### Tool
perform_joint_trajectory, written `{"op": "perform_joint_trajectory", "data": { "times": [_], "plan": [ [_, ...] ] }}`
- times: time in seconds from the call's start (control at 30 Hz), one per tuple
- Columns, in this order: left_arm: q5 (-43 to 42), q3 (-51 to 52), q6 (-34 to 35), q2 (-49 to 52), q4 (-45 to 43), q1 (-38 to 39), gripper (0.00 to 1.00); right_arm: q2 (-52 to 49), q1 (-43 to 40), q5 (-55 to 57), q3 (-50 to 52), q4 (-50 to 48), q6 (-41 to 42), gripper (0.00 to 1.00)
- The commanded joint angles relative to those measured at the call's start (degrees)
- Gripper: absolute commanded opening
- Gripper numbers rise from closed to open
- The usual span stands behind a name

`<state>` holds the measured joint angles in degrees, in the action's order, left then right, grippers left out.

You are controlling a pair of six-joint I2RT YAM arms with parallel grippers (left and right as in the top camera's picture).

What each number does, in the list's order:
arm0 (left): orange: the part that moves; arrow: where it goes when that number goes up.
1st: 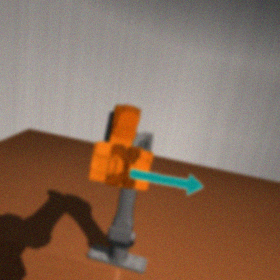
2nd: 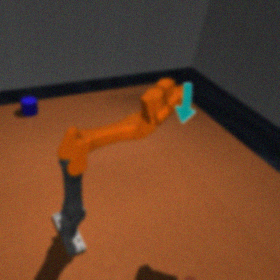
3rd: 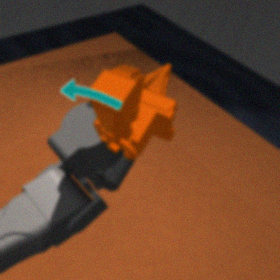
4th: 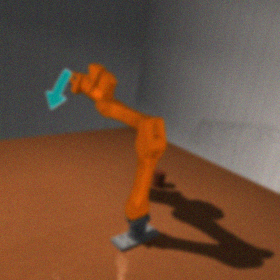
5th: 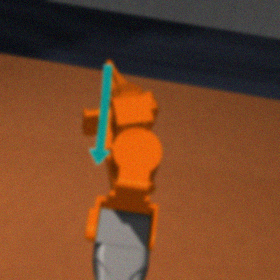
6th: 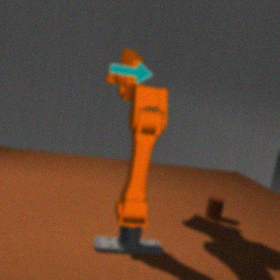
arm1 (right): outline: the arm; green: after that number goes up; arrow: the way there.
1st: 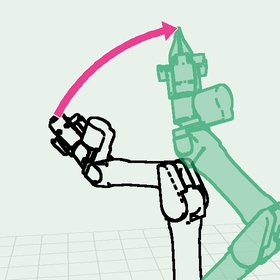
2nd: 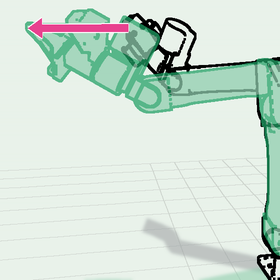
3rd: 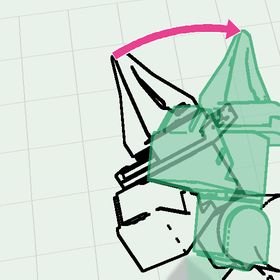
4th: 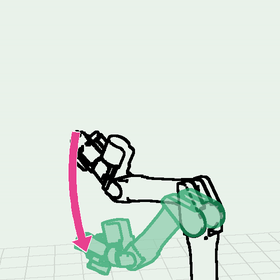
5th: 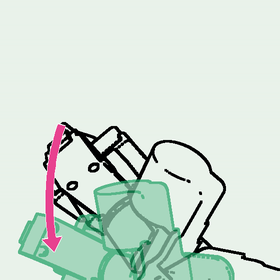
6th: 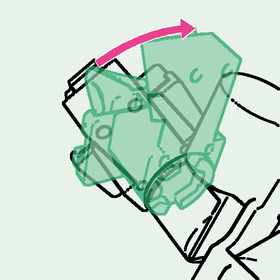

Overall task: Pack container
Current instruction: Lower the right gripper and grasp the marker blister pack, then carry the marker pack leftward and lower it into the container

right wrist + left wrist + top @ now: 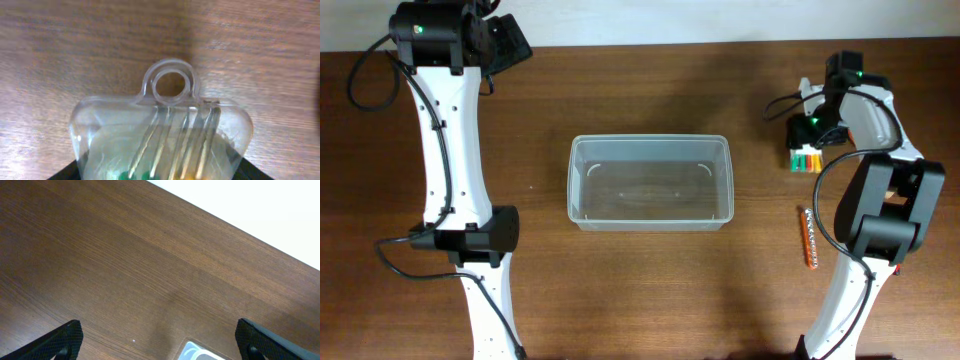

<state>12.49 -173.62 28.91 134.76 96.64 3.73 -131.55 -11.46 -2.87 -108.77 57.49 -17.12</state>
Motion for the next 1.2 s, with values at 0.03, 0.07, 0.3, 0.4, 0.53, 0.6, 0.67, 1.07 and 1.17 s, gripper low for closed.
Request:
{"op": "perform_joint_trajectory", "data": {
  "times": [0.03,0.07,0.3,0.4,0.53,0.6,0.67,1.07,1.17],
  "plan": [
    [0.4,-0.6,-0.5,-1.4,0.0,-0.2,0.99,-0.9,-0.2,-0.5,-3.8,1.8,0.1,0.59],
    [0.4,-0.6,-0.5,-1.4,0.0,-0.1,0.99,-0.9,-0.2,-0.5,-4.4,2.5,0.1,0.57],
    [0.4,-0.6,-0.5,-1.4,0.0,-0.1,0.99,-0.9,0.6,-0.5,-12.7,10.8,0.0,0.57],
    [0.4,-0.6,-0.5,-1.4,0.0,-0.1,0.99,-0.8,1.8,-0.6,-17.9,15.3,-0.3,0.57],
    [0.4,-0.6,-0.5,-1.4,0.0,-0.1,0.99,-0.7,4.7,-1.7,-25.1,22.6,-4.2,0.57],
    [0.4,-0.6,-0.5,-1.4,0.0,-0.2,0.99,-0.2,6.5,-2.2,-27.5,25.0,-5.2,0.57],
    [0.4,-0.6,-0.5,-1.4,0.0,-0.1,0.99,0.5,8.5,-4.4,-29.5,27.5,-6.8,0.57],
    [0.4,-0.6,-0.5,-1.4,0.0,-0.1,0.99,5.3,23.7,-13.2,-34.9,39.8,-11.8,0.57],
    [0.4,-0.6,-0.5,-1.4,0.0,-0.1,0.99,5.6,28.3,-12.9,-34.9,39.8,-11.8,0.58]
  ]
}}
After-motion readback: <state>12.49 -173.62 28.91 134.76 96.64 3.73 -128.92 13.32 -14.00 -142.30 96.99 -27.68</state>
